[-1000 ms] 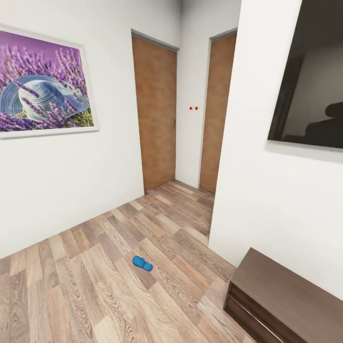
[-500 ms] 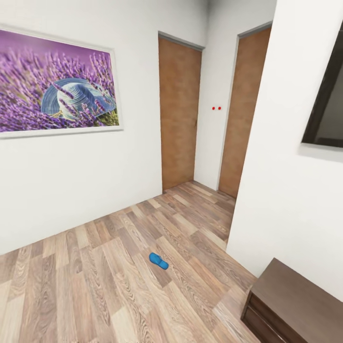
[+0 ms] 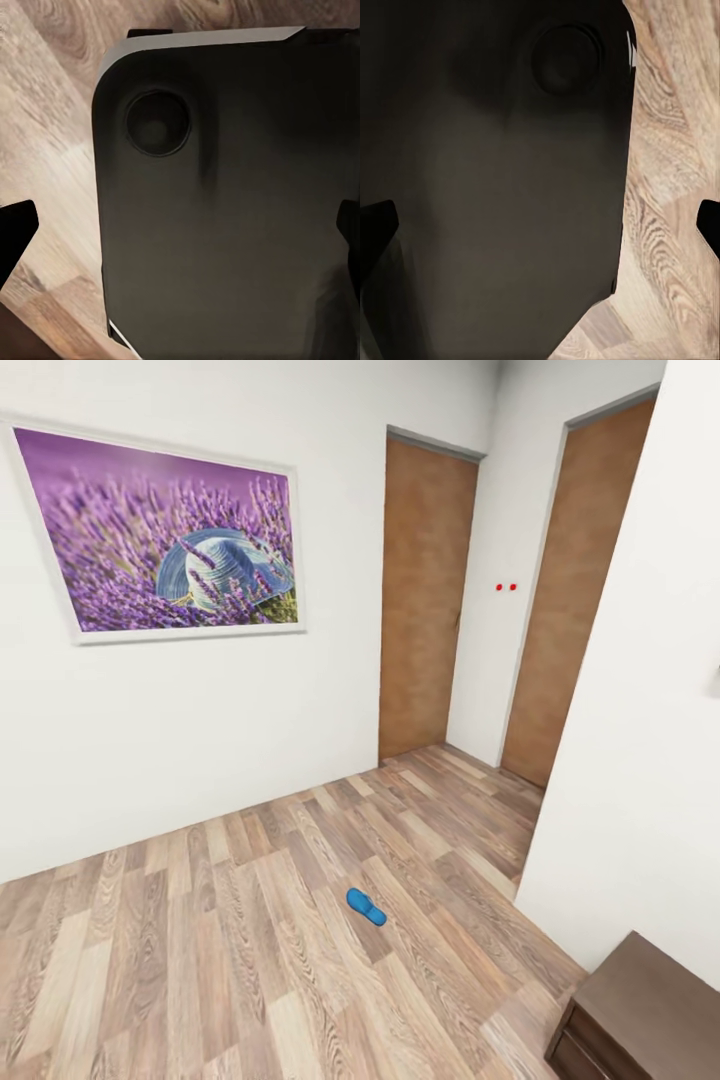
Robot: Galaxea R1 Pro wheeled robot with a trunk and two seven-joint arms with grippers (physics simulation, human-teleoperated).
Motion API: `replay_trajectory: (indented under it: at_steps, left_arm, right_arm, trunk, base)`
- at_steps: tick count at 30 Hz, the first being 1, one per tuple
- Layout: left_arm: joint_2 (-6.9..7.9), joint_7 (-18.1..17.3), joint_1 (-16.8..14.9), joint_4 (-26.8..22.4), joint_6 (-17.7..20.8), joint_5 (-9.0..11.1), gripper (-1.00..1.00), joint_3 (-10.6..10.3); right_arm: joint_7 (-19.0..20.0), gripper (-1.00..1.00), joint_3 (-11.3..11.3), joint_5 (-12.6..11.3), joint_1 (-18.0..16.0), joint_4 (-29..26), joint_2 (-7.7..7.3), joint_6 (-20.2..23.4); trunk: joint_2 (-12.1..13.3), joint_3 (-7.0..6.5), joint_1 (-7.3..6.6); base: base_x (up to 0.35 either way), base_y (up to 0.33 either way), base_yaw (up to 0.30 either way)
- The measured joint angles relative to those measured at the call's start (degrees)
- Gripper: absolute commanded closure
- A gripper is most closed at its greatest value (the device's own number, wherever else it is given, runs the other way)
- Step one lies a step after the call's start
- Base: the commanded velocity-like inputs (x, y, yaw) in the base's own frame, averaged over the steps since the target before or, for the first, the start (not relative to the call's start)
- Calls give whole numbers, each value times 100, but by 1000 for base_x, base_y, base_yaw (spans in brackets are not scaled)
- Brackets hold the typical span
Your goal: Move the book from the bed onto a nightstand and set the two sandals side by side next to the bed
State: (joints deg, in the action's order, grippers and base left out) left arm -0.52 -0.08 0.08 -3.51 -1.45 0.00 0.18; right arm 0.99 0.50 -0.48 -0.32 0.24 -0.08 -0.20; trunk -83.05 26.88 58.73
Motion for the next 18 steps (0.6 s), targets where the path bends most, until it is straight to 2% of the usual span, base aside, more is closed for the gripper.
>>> replay_trajectory:
  at_steps: [18]
  left_arm:
    - [-1,0,0,0,0,0,-100,-1]
  right_arm:
    - [-10,-100,-2,0,0,0,0,-12]
  trunk:
    - [0,0,0]
  base:
    - [0,0,275]
